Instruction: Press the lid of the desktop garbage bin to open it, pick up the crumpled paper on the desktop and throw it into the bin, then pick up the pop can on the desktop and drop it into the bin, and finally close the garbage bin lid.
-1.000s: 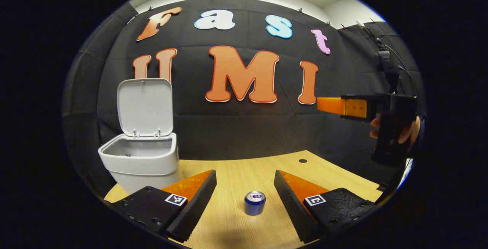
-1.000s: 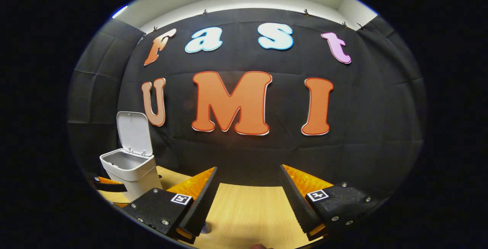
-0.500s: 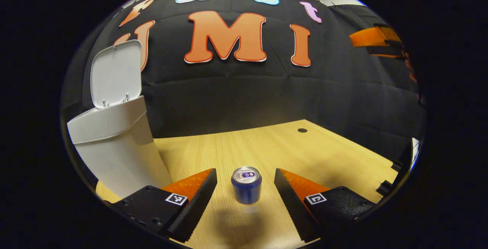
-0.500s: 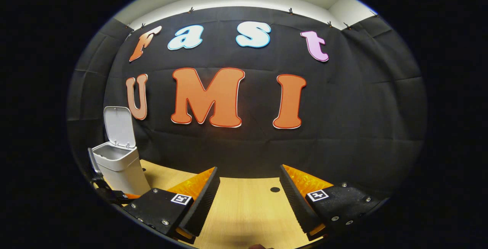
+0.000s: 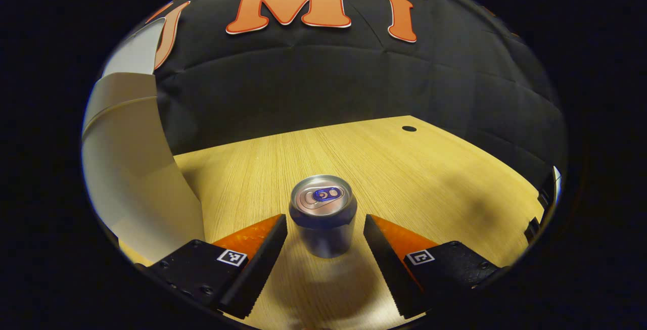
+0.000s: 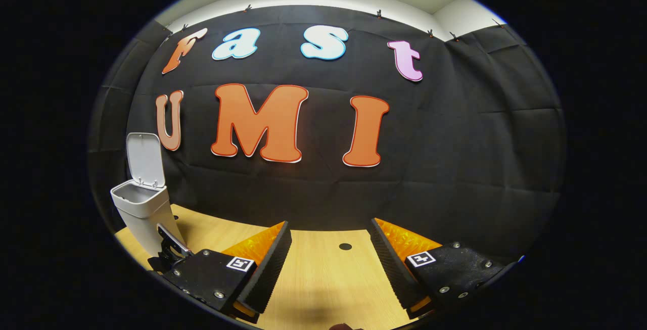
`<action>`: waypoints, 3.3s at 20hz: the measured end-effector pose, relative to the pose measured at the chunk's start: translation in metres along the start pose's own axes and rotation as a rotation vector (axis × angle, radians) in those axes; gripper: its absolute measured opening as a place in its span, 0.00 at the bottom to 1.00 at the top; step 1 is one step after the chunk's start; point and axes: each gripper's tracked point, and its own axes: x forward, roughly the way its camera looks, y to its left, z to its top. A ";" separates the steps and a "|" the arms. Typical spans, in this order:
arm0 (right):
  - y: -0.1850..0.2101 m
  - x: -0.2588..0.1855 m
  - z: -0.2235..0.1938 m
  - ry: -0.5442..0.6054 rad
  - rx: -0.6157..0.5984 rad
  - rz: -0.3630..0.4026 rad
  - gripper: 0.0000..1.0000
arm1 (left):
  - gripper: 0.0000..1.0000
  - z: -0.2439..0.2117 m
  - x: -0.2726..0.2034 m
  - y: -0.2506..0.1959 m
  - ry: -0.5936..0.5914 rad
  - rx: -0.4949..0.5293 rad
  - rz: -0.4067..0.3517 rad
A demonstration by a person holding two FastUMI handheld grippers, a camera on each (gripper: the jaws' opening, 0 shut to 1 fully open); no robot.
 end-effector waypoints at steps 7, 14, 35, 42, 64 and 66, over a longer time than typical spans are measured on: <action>-0.004 0.000 -0.013 0.047 -0.002 -0.015 0.94 | 0.88 -0.005 0.021 0.007 0.015 -0.007 0.002; 0.009 -0.001 -0.012 0.042 -0.006 0.002 0.94 | 0.81 0.005 0.006 0.009 0.004 0.001 0.002; 0.092 0.012 -0.014 0.003 0.040 0.223 0.94 | 0.78 0.176 -0.270 0.124 -0.391 -0.184 0.277; 0.124 0.026 -0.009 -0.013 0.060 0.276 0.94 | 0.78 0.187 -0.353 0.200 -0.429 -0.210 0.495; 0.105 0.051 -0.031 0.067 0.030 0.144 0.94 | 0.78 0.236 -0.244 0.327 -0.465 -0.206 0.533; 0.099 0.051 -0.034 0.075 0.028 0.126 0.94 | 0.81 0.231 -0.229 0.329 -0.444 -0.212 0.524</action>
